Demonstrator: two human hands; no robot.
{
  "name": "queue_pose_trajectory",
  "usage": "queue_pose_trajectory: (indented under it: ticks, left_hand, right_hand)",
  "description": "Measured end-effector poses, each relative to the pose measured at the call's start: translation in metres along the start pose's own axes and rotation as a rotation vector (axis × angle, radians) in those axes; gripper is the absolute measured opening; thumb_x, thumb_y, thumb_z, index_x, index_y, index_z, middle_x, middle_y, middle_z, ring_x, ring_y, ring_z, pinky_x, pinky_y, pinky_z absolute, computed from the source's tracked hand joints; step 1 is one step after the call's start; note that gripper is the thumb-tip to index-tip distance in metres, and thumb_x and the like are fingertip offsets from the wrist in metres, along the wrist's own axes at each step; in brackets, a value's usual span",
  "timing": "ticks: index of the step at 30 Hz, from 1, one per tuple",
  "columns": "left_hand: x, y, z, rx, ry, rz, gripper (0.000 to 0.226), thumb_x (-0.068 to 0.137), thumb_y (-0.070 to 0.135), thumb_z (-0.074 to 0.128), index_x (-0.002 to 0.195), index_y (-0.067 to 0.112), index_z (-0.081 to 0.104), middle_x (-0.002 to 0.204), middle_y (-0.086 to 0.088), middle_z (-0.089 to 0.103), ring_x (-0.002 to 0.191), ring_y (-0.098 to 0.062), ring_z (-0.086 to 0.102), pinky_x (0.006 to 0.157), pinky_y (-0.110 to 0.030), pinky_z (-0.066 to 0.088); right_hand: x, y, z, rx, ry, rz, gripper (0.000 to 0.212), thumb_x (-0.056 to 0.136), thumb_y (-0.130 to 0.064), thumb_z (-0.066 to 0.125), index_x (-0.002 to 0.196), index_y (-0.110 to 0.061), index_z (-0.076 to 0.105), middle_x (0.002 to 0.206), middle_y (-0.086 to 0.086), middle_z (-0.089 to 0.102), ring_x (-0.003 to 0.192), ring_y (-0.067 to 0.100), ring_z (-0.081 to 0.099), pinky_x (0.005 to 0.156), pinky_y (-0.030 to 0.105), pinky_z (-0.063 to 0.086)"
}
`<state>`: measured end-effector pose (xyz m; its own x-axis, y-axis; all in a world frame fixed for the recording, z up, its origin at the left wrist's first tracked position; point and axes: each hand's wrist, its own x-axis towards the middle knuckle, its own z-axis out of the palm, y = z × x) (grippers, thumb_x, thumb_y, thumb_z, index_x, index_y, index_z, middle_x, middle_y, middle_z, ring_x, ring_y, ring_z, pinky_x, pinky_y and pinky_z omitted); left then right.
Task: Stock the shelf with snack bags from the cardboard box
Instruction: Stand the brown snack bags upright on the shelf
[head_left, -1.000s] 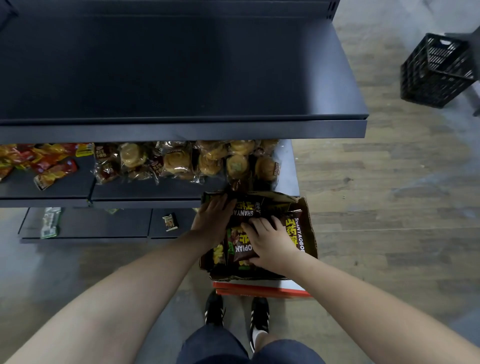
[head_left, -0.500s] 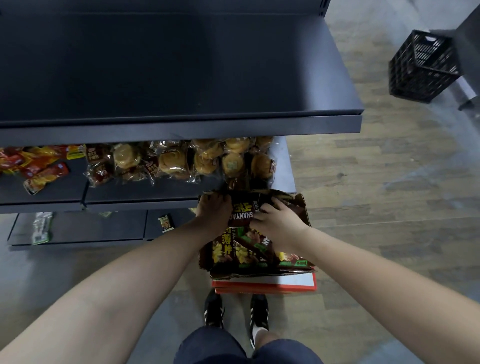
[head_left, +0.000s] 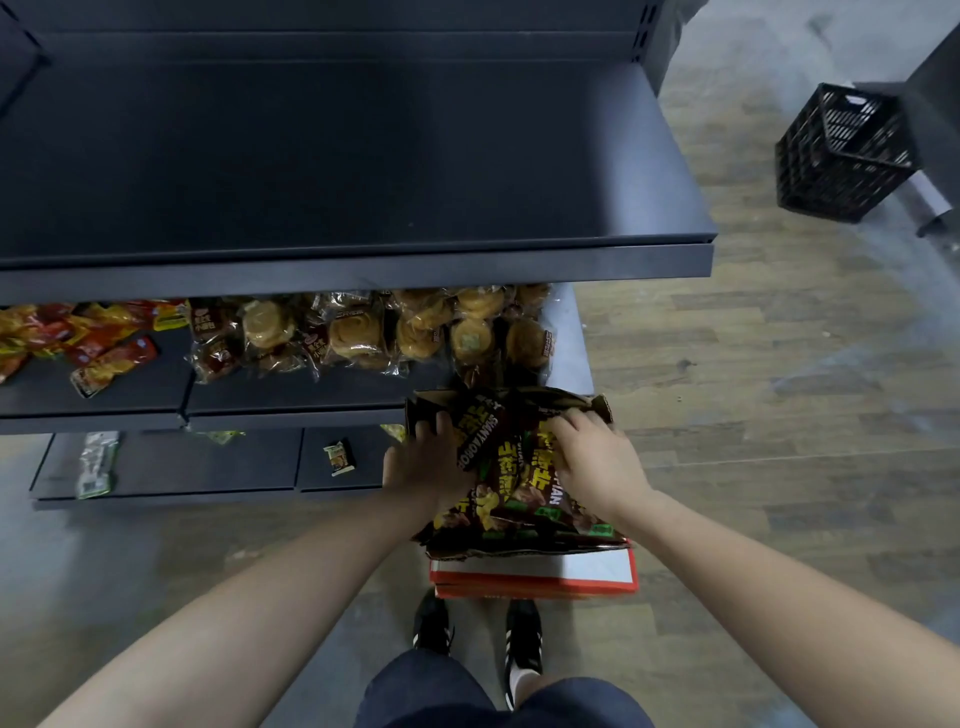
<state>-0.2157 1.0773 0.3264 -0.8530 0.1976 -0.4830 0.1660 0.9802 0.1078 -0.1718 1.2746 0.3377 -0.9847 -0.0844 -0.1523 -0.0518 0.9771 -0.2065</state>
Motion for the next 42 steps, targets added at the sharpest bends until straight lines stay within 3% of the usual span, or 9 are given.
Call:
queue_pose_trajectory:
  ticks: [5,10,17,23,26,30,36,39,42]
  left_hand:
    - [-0.007,0.016,0.015,-0.118,-0.078,-0.110,0.095,0.088,0.059,0.044,0.149,0.019,-0.016,0.148,-0.014,0.024,0.125,-0.035,0.043,0.096,-0.043,0.040]
    - [0.001,0.026,0.028,-0.251,-0.167,-0.213,0.098,0.085,0.063,0.047,0.147,0.031,-0.022,0.150,-0.014,0.017,0.129,-0.034,0.035,0.097,-0.043,0.039]
    - [0.013,0.023,0.030,-0.375,-0.227,-0.319,0.103,0.076,0.068,0.056,0.147,0.041,-0.013,0.152,-0.014,0.008,0.137,-0.037,0.020,0.101,-0.048,0.036]
    - [0.017,0.010,0.021,-0.640,-0.158,-0.329,0.086,0.079,0.052,0.061,0.148,0.039,0.011,0.142,-0.018,0.029,0.127,-0.040,0.036,0.102,-0.046,0.036]
    - [0.013,-0.005,0.013,-1.116,-0.089,-0.285,0.071,0.077,0.030,0.071,0.141,0.023,0.040,0.127,-0.010,0.057,0.113,-0.026,0.054,0.089,-0.034,0.045]
    - [-0.004,-0.015,-0.007,-1.660,-0.334,-0.286,0.034,0.087,0.016,0.063,0.120,0.021,0.059,0.091,-0.008,0.068,0.077,-0.022,0.065,0.061,-0.027,0.051]
    - [-0.019,-0.017,-0.016,-1.947,-0.476,-0.376,0.026,0.091,0.022,0.057,0.114,0.012,0.061,0.089,-0.011,0.071,0.081,-0.027,0.066,0.073,-0.037,0.051]
    - [-0.023,-0.014,-0.025,-2.030,-0.449,-0.420,0.048,0.089,0.050,0.054,0.110,0.008,0.065,0.101,-0.015,0.071,0.098,-0.029,0.063,0.086,-0.041,0.048]
    - [-0.029,-0.009,-0.032,-1.987,-0.447,-0.403,0.073,0.085,0.070,0.037,0.118,0.010,0.060,0.110,-0.015,0.065,0.102,-0.028,0.060,0.082,-0.043,0.047]
  right_hand:
    - [0.013,-0.032,0.025,0.250,-0.153,0.461,0.079,0.088,-0.054,0.054,0.144,-0.007,0.025,0.152,0.018,0.020,0.136,0.037,0.026,0.104,0.048,0.036]
    - [0.018,-0.037,0.047,0.164,-0.218,0.365,0.094,0.082,-0.050,0.062,0.150,-0.015,0.008,0.157,0.014,0.005,0.144,0.033,0.013,0.114,0.053,0.017]
    - [0.023,-0.046,0.043,0.043,-0.181,0.337,0.087,0.084,-0.043,0.064,0.149,-0.024,0.010,0.152,0.019,0.008,0.131,0.036,0.025,0.095,0.042,0.043]
    - [0.033,-0.047,0.034,0.533,-0.153,0.592,0.073,0.082,-0.018,0.066,0.141,-0.014,0.023,0.147,0.022,0.014,0.131,0.041,0.024,0.105,0.044,0.034]
    - [0.038,-0.029,0.027,0.887,-0.151,0.740,0.076,0.082,-0.017,0.070,0.141,-0.012,0.023,0.143,0.018,0.026,0.129,0.039,0.035,0.104,0.042,0.038]
    - [0.031,-0.009,0.023,1.391,-0.194,0.775,0.066,0.078,-0.015,0.069,0.137,-0.014,0.040,0.122,0.012,0.061,0.108,0.032,0.061,0.094,0.046,0.051]
    - [0.032,-0.027,0.009,1.786,-0.365,0.673,0.016,0.095,-0.011,0.044,0.099,-0.011,0.060,0.093,0.012,0.062,0.078,0.025,0.062,0.069,0.037,0.053]
    - [0.030,-0.042,-0.001,1.762,-0.443,0.643,0.039,0.098,-0.040,0.045,0.116,-0.008,0.058,0.101,0.015,0.061,0.080,0.028,0.061,0.071,0.039,0.051]
    - [0.034,-0.060,-0.007,1.608,-0.560,0.510,0.091,0.075,-0.068,0.064,0.146,-0.019,0.035,0.143,0.007,0.047,0.123,0.035,0.053,0.102,0.052,0.043]
